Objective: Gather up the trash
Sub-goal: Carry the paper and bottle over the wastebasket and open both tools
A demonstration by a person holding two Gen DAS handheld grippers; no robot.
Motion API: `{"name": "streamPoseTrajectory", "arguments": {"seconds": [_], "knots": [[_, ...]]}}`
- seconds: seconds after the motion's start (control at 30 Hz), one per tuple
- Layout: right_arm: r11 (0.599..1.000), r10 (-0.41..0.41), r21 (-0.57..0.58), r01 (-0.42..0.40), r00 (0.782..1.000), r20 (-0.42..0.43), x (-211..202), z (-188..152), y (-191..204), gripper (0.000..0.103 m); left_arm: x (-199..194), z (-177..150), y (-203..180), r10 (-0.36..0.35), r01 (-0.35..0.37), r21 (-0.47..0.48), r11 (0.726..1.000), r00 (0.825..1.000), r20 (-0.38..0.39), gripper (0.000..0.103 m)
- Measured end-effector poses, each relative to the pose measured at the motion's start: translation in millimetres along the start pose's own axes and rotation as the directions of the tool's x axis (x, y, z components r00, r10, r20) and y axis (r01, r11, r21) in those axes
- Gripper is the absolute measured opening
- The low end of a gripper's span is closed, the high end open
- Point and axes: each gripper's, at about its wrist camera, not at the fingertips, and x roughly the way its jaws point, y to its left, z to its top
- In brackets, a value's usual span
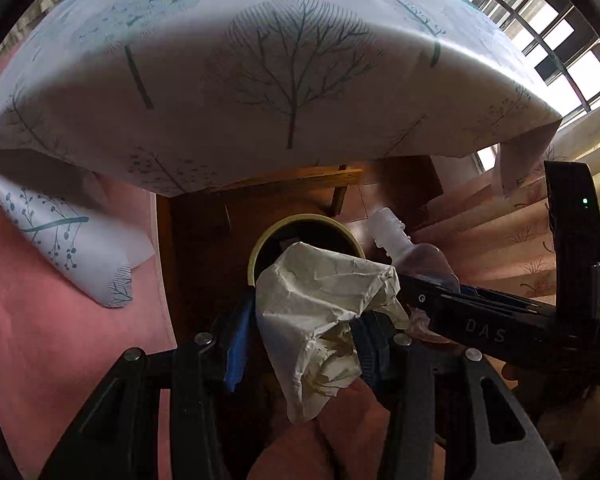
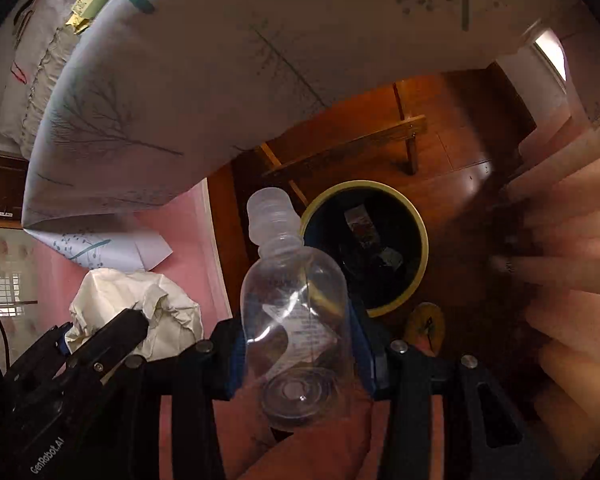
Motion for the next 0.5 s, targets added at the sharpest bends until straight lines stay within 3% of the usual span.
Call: {"name": "streamPoseTrajectory", "arguments": {"seconds": [0.17, 0.33, 0.37, 0.4, 0.5], "knots": [[0.993, -0.003, 0.121, 0.007, 1.000, -0.027, 96.8, 6.9, -44.5, 0.045, 91.3, -7.7, 17.7, 0.017, -0.019, -0.038, 0.999, 0.999, -0.047, 0.045], [0.977, 0.017, 0.212, -0.004, 0.998, -0.057, 166.9, 10.6, -82.8, 0.048, 158.0, -10.6, 27.5, 0.045, -0.048, -0.040, 0.998, 0.997, -0.066, 0.051], [0.972, 0.020, 0.233, -0.005, 0.998, -0.061, 176.3, 10.8, -89.2, 0.049, 167.8, -10.3, 27.1, 0.044, -0.047, -0.037, 0.998, 0.996, -0.075, 0.058], [0.968, 0.031, 0.251, -0.012, 0.997, -0.071, 186.6, 10.6, -93.9, 0.056, 175.4, -9.5, 28.0, 0.047, -0.050, -0.031, 0.998, 0.995, -0.085, 0.072], [0.966, 0.040, 0.257, -0.022, 0.997, -0.068, 196.3, 9.2, -99.5, 0.076, 182.5, -6.3, 31.0, 0.078, -0.080, -0.031, 0.996, 0.995, -0.063, 0.093]]}}
